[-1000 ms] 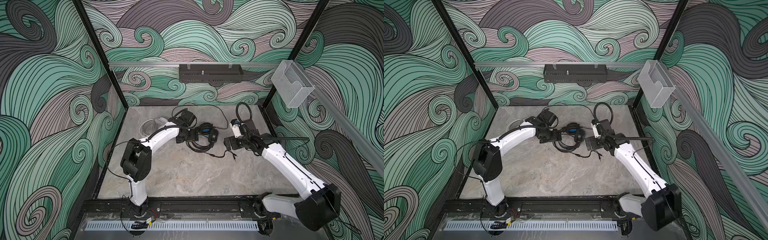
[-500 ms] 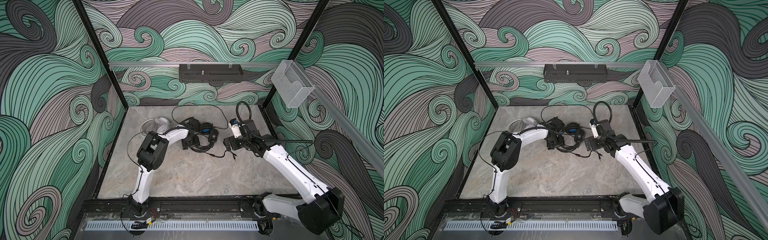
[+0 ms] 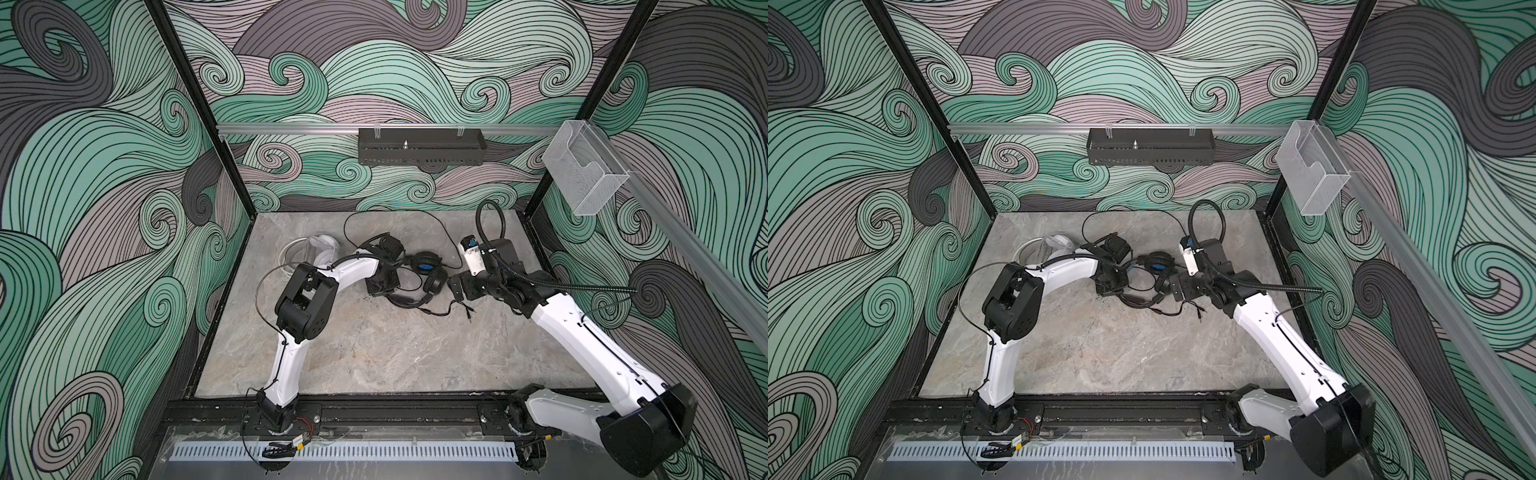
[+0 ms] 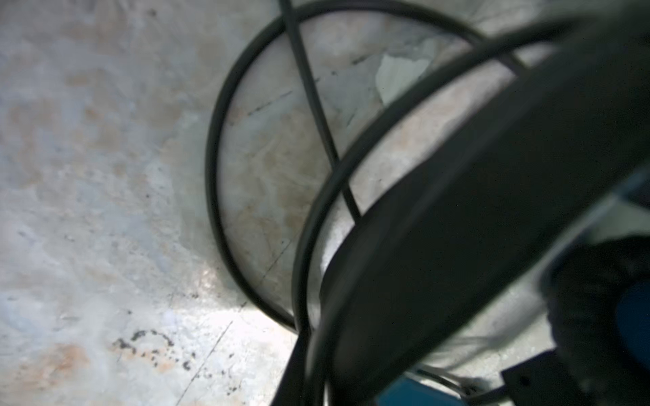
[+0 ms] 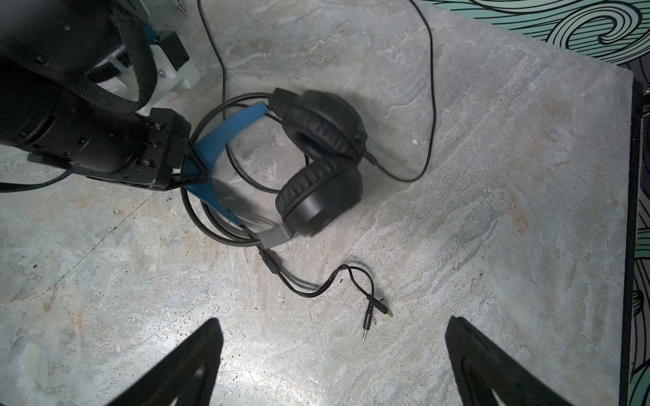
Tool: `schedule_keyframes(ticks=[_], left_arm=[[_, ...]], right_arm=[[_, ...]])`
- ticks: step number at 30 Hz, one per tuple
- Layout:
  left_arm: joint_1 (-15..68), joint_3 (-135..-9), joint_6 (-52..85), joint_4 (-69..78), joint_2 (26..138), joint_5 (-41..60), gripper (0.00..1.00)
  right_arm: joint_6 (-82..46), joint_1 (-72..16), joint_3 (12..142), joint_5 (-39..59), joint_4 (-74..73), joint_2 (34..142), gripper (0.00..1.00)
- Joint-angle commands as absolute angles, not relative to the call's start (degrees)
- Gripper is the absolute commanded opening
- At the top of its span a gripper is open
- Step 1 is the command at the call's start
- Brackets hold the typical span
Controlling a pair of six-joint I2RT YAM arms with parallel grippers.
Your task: Wrap the headphones
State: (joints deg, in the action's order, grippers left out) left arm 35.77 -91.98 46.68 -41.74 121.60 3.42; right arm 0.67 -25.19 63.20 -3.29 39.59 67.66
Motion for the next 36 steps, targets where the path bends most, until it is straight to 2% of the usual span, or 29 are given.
schedule_keyframes(ticks=[1, 3, 11, 16, 22, 29, 33, 36], left_arm=[[36.03, -93.04, 43.47, -43.95, 118.32, 1.77, 0.06], [36.08, -94.64, 41.29, -45.14, 117.55, 1.47, 0.0], [36.04, -97.79, 30.84, -53.45, 110.83, 0.03, 0.0], [36.21, -90.34, 25.99, -57.62, 104.81, 4.83, 0.0], [36.21, -76.56, 24.18, -56.31, 96.76, 4.26, 0.0], [36.13, -68.31, 23.6, -52.36, 98.57, 0.35, 0.0], [35.68, -68.36, 23.56, -50.26, 102.51, -1.05, 0.03], [35.6, -68.47, 23.51, -48.98, 104.07, -2.69, 0.16]], right_arm=[[0.88, -25.58, 64.94, -4.29, 39.67, 66.42, 1.0], [0.88, -25.59, 65.2, -4.22, 39.83, 66.31, 1.0], [0.76, -25.53, 66.4, -5.72, 41.43, 65.35, 1.0], [0.28, -25.57, 66.18, -5.24, 41.65, 65.55, 1.0], [-0.27, -25.79, 67.02, -2.94, 41.07, 66.96, 1.0], [-0.62, -26.28, 67.76, -2.21, 40.93, 68.03, 1.0], [-0.73, -26.37, 67.68, -1.6, 41.01, 67.46, 1.0], [-0.53, -26.37, 67.25, -1.85, 41.14, 66.6, 1.0]])
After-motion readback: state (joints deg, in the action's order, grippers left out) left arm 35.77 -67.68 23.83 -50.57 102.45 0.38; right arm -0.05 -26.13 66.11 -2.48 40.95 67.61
